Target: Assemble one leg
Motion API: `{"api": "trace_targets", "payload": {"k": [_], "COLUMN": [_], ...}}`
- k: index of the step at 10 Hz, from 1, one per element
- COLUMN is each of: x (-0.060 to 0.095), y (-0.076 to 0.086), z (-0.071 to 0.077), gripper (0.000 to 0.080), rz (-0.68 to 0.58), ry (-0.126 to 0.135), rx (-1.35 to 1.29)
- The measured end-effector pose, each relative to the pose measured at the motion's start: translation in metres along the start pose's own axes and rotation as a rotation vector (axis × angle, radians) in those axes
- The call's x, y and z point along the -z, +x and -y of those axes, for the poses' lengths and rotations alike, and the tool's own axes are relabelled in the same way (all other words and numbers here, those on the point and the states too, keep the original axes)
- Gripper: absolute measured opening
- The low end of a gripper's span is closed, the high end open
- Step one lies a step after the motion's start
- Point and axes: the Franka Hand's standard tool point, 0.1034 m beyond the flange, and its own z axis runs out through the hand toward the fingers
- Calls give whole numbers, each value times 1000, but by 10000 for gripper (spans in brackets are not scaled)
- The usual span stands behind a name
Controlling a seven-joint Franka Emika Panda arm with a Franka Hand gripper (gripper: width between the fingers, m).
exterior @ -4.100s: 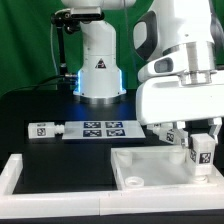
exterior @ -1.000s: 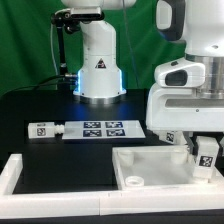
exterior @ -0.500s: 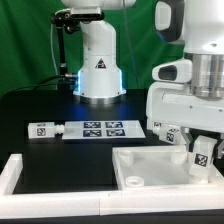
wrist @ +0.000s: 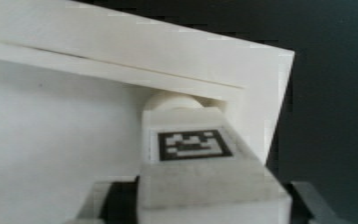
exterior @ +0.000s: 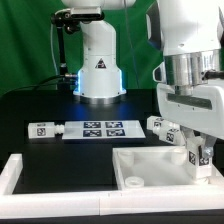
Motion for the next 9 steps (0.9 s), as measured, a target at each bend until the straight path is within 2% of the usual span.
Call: {"api": "trace_targets", "payload": {"k": [1,2,3,4,5,6,9], "x": [0,1,3,3,2,1,1], "y": [-1,-3,-6,-7,-12,-16,-13], "z": [0,1,5,6,5,3,4], "gripper": [479,479,616,639,639,648,649], "rz": [2,1,5,2,6,10,6], "ry": [0,-3,-2,-1,-4,-6,-12], "rx": [-2,103,241,484,596,671,906]}}
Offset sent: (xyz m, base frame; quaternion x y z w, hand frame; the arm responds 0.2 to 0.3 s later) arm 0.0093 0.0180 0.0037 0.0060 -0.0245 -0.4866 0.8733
